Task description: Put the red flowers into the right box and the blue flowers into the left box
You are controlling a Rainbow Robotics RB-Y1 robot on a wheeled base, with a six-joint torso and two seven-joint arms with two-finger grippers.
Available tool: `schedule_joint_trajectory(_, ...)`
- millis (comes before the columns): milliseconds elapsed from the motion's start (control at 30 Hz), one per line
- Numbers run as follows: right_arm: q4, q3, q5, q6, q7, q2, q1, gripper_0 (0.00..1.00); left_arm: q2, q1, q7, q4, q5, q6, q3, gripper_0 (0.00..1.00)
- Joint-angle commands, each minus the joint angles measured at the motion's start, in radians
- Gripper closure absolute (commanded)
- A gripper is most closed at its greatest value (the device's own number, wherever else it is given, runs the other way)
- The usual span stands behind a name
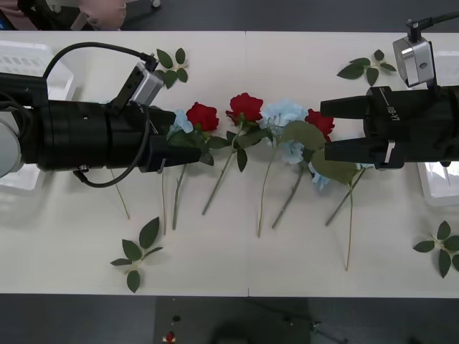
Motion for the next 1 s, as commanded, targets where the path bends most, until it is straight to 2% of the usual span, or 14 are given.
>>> schedule_joint_trajectory(33, -0.023, -0.014, -0.004, -0.005, 0.002, -0.011, -0.007, 0.0, -0.005, 0.005, -0.03, -0.005, 0.009, -0.002, 0.002, 0.0)
schedule_joint_trajectory(1000, -0.023, -0.014, -0.004, -0.005, 0.002, -0.011, -0.007, 0.0, -0.005, 0.005, -0.03, -0.005, 0.009, -0.002, 0.002, 0.0)
